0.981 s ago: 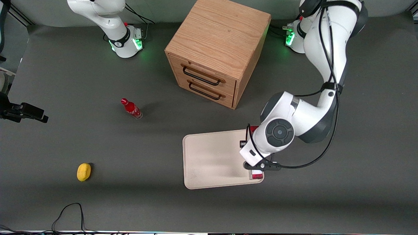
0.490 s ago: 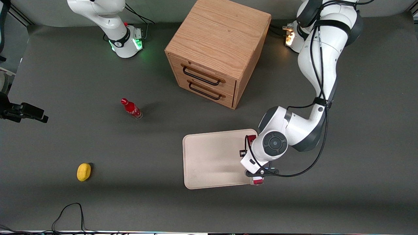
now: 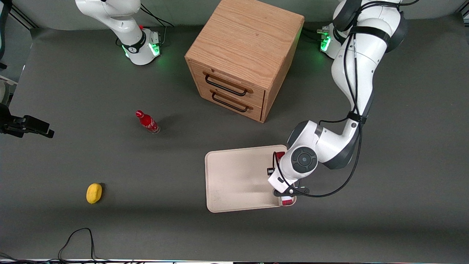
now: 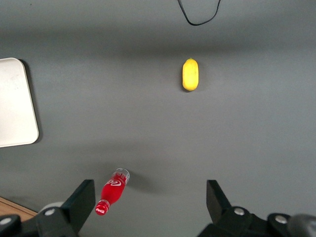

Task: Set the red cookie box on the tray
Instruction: 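Carry the held cookie box over the white tray with the left gripper, then lower the cookie box onto the tray and open the left gripper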

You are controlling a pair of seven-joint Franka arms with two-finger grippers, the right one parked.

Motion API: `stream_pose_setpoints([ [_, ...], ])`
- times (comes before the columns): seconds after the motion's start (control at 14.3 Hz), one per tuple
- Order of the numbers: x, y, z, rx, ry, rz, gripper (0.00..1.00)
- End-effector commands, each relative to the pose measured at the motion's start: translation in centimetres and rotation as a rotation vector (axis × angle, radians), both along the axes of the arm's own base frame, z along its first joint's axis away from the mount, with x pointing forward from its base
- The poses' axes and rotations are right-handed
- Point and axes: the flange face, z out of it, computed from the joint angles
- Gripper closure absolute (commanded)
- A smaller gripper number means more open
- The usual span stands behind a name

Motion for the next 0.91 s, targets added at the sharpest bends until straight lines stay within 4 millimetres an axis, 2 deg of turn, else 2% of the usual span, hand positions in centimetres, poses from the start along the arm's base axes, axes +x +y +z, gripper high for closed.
stream_pose_setpoints([
  [0.0,-0.3,0.1,0.9,0.018,-0.019,0.016,1.00],
  [0.07,-0.4,0.1,0.9,0.019,-0.017,0.019,1.00],
  [0.14,-0.4,0.1,0.9,0.018,-0.017,0.023,0.37],
  [0.21,-0.3,0.2,0.9,0.022,-0.016,0.032,0.00],
  [0.42,-0.2,0.5,1.6,0.023,-0.019,0.036,0.00],
  [0.49,-0.1,0.9,2.7,0.026,-0.022,0.032,0.00],
  [0.7,-0.5,3.1,8.0,0.057,-0.013,0.038,0.00],
  [0.84,-2.6,5.4,12.1,0.071,-0.020,0.017,0.00],
])
